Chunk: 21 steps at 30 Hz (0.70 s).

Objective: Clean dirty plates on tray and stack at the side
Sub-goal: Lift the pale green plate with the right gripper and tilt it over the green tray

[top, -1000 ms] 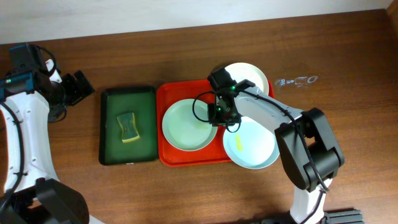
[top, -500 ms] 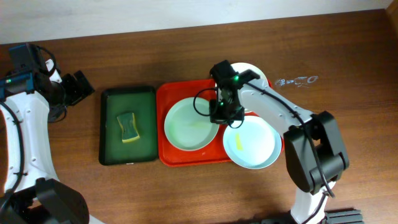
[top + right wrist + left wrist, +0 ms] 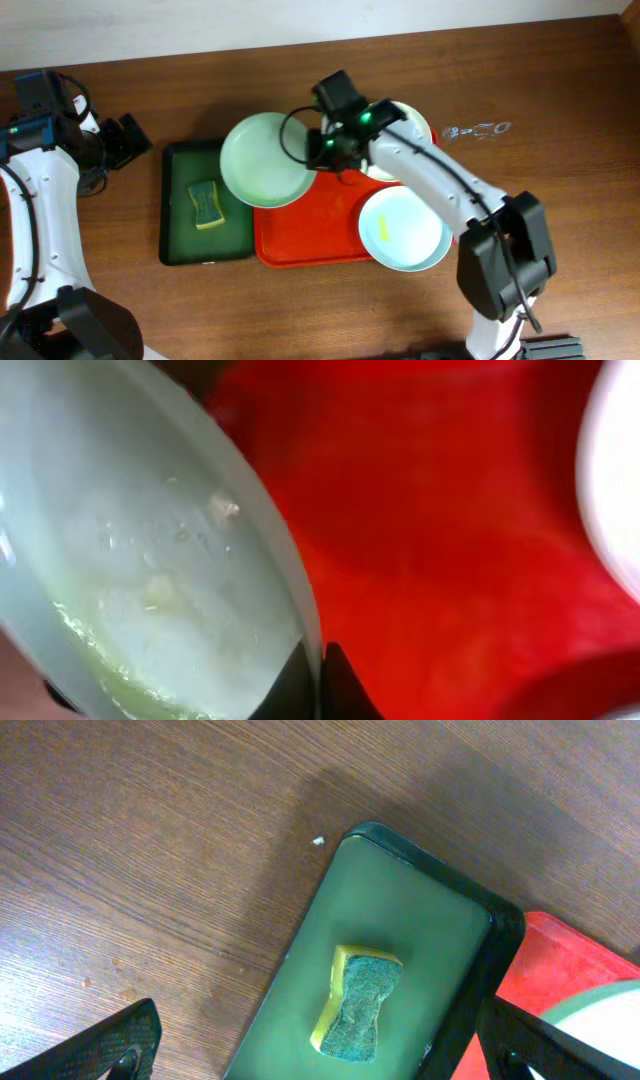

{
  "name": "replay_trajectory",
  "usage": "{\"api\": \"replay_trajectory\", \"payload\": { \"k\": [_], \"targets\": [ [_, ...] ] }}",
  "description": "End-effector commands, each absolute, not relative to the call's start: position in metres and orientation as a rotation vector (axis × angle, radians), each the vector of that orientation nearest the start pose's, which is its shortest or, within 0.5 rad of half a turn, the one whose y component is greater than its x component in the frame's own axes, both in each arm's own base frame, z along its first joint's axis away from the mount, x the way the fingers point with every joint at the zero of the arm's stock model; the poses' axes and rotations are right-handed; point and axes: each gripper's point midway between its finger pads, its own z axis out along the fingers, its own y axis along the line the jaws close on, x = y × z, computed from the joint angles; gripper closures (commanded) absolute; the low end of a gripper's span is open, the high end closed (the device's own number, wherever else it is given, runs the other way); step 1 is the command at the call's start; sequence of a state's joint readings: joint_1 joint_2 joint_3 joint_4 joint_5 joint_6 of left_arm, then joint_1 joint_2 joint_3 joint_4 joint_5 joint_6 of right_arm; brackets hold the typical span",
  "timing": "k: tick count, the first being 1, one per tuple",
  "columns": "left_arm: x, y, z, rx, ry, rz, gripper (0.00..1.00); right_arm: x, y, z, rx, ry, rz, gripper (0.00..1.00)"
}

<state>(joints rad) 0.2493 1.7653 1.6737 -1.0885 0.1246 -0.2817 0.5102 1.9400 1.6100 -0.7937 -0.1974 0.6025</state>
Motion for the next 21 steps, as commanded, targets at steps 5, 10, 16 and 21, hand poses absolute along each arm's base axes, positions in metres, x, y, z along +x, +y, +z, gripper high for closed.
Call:
{"api": "replay_trajectory", "payload": {
  "k": [5,10,16,21],
  "targets": [
    [0.409,0.081,0.191,-0.694,2.639,-0.200,0.01,0.392,0.318,0.152,-0.046,2.519,0.320,0.96],
    [0.409,0.081,0.191,-0.695,2.638,-0.200,0.01,0.392,0.349,0.179,-0.169,2.312,0.222,0.96],
    [0.409,0.081,0.191,-0.695,2.638,-0.200,0.01,0.398,0.354,0.218,-0.347,2.120,0.008,0.96],
    [0.409,0.081,0.191,-0.695,2.638,-0.200,0.01,0.393,0.368,0.259,-0.510,1.899,-0.225,0.96]
  ]
}}
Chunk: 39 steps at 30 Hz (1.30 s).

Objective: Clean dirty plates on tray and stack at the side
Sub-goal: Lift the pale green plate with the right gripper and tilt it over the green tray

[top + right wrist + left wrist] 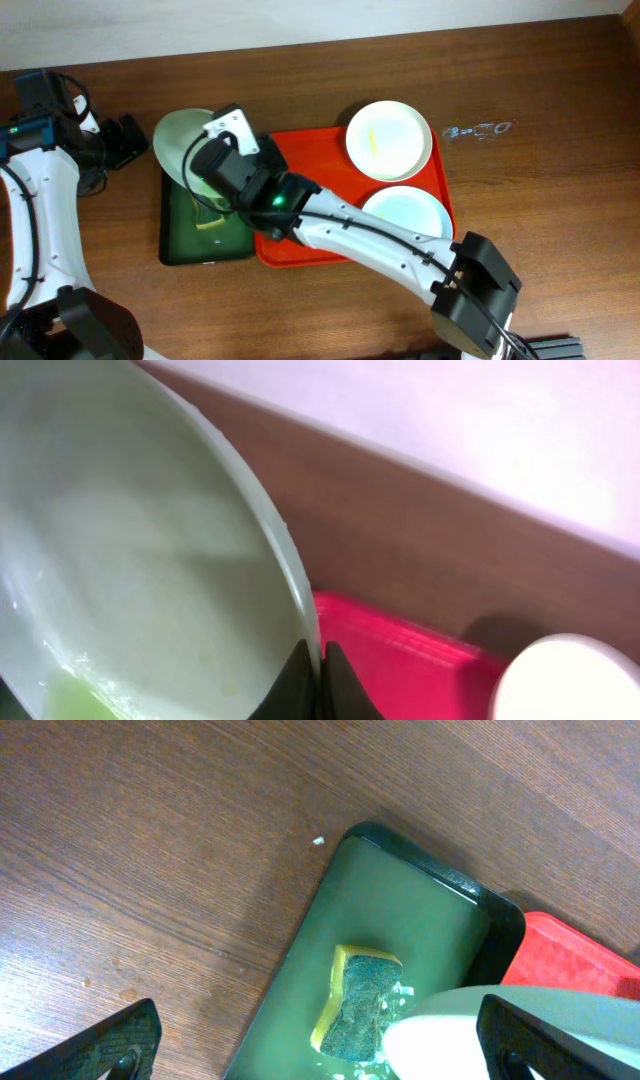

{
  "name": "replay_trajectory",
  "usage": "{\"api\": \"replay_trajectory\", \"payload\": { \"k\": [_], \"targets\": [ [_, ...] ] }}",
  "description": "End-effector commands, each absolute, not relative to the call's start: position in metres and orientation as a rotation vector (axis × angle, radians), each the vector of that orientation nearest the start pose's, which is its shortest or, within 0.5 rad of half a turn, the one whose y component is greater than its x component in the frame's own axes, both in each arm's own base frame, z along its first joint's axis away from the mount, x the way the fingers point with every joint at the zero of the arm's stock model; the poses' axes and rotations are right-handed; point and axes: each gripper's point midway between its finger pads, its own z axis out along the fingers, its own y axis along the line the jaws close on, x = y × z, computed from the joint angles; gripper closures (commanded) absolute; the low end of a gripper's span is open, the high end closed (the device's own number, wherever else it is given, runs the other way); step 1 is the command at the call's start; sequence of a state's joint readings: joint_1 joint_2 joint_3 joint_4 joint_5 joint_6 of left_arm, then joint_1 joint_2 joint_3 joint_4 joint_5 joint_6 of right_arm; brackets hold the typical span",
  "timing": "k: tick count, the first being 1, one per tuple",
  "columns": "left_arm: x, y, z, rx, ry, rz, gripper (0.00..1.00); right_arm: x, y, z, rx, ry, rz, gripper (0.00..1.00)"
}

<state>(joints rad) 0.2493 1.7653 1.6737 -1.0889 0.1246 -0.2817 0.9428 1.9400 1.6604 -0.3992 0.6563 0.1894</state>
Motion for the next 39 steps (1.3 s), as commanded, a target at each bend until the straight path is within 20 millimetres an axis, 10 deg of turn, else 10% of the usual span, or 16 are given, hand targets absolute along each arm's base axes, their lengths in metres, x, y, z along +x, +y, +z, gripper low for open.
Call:
{"api": "replay_trajectory", "payload": {
  "k": [1,8,39],
  "targets": [
    [0.409,0.081,0.191,-0.695,2.638,-0.200,0.01,0.390,0.372,0.268,-0.534,1.852,-0.269,0.96],
    [0.409,0.081,0.191,-0.694,2.639,-0.200,0.01,0.377,0.390,0.312,-0.576,1.665,-0.398,0.96],
    [0.409,0.081,0.191,-0.695,2.638,-0.200,0.01,0.380,0.375,0.321,-0.478,1.658,-0.456,0.96]
  ]
}}
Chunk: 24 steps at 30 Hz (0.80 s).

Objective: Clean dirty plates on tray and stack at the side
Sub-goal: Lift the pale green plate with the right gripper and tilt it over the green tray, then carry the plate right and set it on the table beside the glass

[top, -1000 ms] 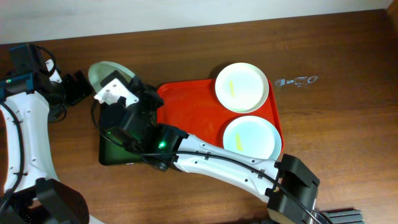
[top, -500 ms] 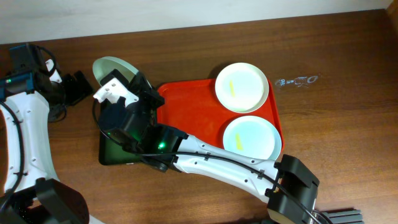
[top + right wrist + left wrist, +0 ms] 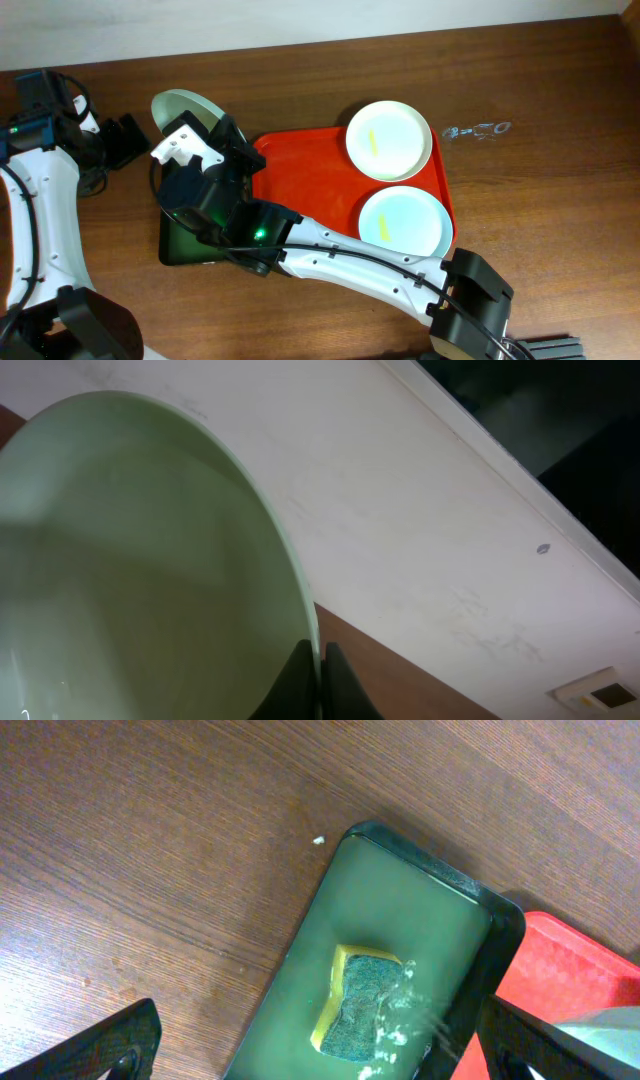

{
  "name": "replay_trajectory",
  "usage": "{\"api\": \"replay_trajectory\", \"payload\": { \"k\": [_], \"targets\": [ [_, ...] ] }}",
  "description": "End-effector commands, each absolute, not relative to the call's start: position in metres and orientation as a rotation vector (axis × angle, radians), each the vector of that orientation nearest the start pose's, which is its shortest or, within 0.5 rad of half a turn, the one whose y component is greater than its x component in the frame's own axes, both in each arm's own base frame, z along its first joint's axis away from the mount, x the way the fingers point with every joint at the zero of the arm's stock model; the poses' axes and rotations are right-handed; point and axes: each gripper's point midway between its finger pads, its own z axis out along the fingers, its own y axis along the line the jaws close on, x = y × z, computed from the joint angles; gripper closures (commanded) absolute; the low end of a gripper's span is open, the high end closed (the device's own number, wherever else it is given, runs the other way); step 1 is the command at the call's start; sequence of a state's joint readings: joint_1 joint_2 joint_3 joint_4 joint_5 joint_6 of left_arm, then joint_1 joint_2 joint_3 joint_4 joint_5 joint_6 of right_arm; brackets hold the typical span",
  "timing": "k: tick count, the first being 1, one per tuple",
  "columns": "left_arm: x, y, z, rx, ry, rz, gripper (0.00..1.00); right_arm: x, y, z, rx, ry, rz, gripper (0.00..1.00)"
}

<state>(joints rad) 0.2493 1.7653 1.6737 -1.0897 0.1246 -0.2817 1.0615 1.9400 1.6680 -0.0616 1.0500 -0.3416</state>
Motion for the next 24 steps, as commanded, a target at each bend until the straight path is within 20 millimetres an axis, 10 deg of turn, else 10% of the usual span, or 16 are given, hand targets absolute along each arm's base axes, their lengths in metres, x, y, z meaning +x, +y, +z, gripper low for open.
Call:
{"api": "replay_trajectory", "payload": {
  "k": [1,15,24],
  "targets": [
    [0.409,0.081,0.191,-0.695,2.638,-0.200,0.01,0.380,0.375,0.321,-0.478,1.658,-0.455,0.96],
    [0.409,0.081,0.191,-0.695,2.638,-0.200,0.01,0.384,0.371,0.318,-0.373,1.685,-0.374,0.96],
    [0.409,0.081,0.191,-0.694,2.639,-0.200,0.01,0.404,0.371,0.224,-0.294,2.146,0.230,0.96]
  ]
}}
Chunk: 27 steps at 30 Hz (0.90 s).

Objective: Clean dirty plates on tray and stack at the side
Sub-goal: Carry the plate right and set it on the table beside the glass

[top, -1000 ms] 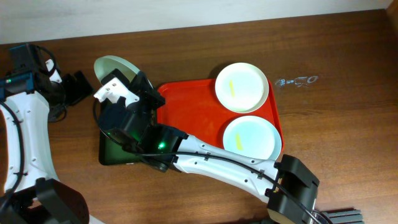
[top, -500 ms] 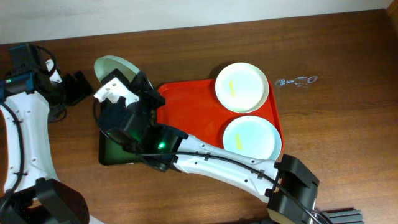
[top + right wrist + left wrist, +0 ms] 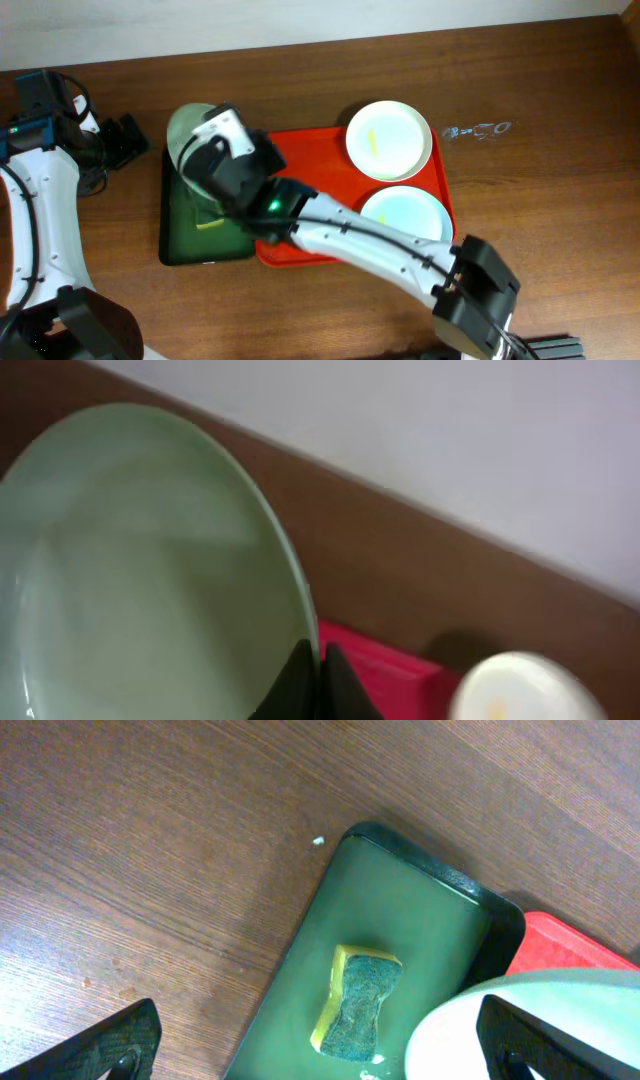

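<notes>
My right gripper (image 3: 320, 665) is shut on the rim of a pale green plate (image 3: 188, 127), holding it tilted over the far end of the dark green tray (image 3: 178, 240). The plate's inner face (image 3: 140, 570) looks wet, with no scraps on it. A yellow-green sponge (image 3: 358, 1003) lies in that tray, and the plate's edge (image 3: 470, 1030) hangs just right of it. Two more plates sit on the red tray (image 3: 320, 200): a white plate (image 3: 390, 138) with a yellow smear and a pale blue plate (image 3: 403, 215). My left gripper (image 3: 318, 1020) is open and holds nothing, left of the green tray.
The green tray and red tray lie side by side on the brown wooden table (image 3: 540, 120). A small white crumb (image 3: 318, 841) lies on the wood by the green tray's far corner. A faint wet mark (image 3: 478, 129) shows right of the red tray.
The right arm has moved right and lowered. The green plate, then tipped steeply at the tray's far left corner, now hangs flatter and shows in the left wrist view. No drops fall on the sponge now.
First my right gripper held the green plate, with scraps on it, above the red tray's left edge. Then it held the plate tilted over the green tray and liquid ran out by the sponge. Then it was tipped steeper. Now it is lower and looks free of scraps. The left arm stayed put.
</notes>
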{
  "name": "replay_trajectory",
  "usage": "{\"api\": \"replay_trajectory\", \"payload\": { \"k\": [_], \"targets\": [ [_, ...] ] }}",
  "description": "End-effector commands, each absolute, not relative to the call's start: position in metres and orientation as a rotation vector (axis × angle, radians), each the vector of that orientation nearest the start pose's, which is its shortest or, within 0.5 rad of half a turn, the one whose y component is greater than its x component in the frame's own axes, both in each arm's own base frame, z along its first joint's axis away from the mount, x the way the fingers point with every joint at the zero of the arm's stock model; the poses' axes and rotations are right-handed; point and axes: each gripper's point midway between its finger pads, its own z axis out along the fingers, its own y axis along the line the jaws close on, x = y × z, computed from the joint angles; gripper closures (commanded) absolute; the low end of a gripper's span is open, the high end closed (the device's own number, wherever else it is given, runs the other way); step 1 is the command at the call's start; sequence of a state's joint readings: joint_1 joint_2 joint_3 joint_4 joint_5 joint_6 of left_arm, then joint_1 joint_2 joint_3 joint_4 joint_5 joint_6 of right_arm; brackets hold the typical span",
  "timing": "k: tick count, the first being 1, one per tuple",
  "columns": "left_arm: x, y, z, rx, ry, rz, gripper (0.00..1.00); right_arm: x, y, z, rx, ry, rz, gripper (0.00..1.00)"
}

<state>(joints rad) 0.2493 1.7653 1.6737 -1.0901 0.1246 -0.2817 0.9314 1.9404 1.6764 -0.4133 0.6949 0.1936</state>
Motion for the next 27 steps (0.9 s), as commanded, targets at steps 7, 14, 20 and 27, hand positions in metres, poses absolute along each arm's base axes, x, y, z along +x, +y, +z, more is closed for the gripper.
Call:
{"api": "replay_trajectory", "payload": {
  "k": [7,14,20,27],
  "targets": [
    [0.409,0.081,0.191,-0.695,2.638,-0.200,0.01,0.424,0.325,0.228,-0.171,2.310,0.513,0.96],
    [0.409,0.081,0.191,-0.695,2.638,-0.200,0.01,0.444,0.144,0.222,0.237,2.553,0.664,0.96],
    [0.409,0.081,0.191,-0.694,2.639,-0.200,0.01,0.401,-0.043,0.182,0.793,2.702,0.321,0.96],
    [0.409,0.081,0.191,-0.695,2.638,-0.200,0.01,0.317,-0.175,0.153,1.259,2.706,-0.190,0.96]
  ]
}}
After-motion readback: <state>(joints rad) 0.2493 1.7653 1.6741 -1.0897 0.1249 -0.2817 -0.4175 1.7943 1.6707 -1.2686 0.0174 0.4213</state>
